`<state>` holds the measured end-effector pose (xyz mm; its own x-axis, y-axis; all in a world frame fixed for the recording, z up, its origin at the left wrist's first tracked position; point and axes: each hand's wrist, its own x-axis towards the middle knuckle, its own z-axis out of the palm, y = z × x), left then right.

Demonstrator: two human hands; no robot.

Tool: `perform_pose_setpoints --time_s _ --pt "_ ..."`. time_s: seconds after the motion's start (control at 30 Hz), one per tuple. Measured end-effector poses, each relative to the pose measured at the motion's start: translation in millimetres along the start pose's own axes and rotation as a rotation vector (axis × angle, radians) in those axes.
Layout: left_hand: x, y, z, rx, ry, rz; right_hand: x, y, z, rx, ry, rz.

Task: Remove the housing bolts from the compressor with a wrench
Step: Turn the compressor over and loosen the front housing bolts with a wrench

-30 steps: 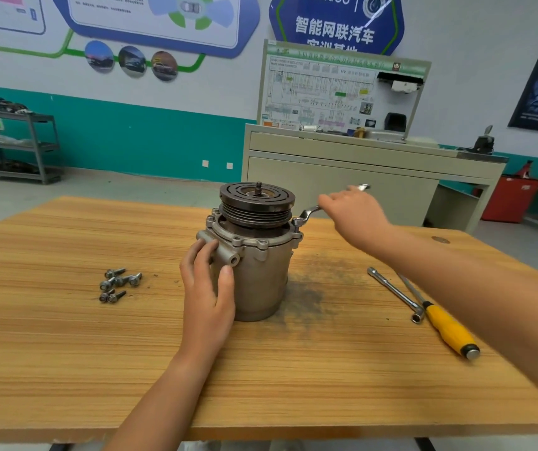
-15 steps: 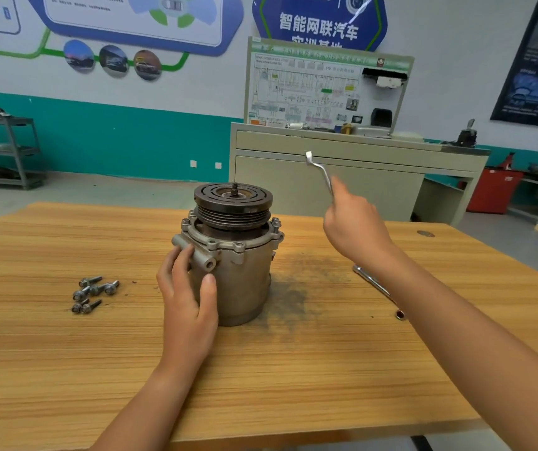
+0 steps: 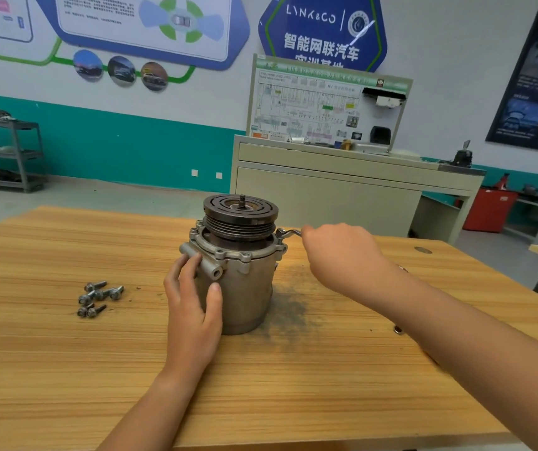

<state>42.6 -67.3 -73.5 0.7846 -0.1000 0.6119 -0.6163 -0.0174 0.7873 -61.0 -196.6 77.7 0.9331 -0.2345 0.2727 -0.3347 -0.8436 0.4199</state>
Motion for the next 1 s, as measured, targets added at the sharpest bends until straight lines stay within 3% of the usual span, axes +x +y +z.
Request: perform_pose_setpoints --time_s 0.17,0.47,0.63,0.77,0.83,0.87,1.0 --pt "0 0 0 -0.014 -0.009 -0.011 0 -4 -3 -0.248 -0.025 -0.156" --pt "3 -2 -1 -0.012 0.011 -0.005 48 64 17 -0.387 0.13 -0.359" --pt "4 -1 -1 -0.034 0.03 0.004 89 58 51 -0.188 0.26 -0.358" --pt "5 2 0 -0.058 0.022 -0.016 109 30 83 0.14 0.716 -0.351" --pt "5 3 -2 -0.061 0.028 -0.028 113 23 93 0.314 0.652 -0.288" --pt "6 4 -3 -0.068 0.037 -0.046 113 21 95 0.468 0.599 -0.166" --pt "9 8 -4 -0.069 0.065 -0.11 118 13 95 1.476 0.437 0.489"
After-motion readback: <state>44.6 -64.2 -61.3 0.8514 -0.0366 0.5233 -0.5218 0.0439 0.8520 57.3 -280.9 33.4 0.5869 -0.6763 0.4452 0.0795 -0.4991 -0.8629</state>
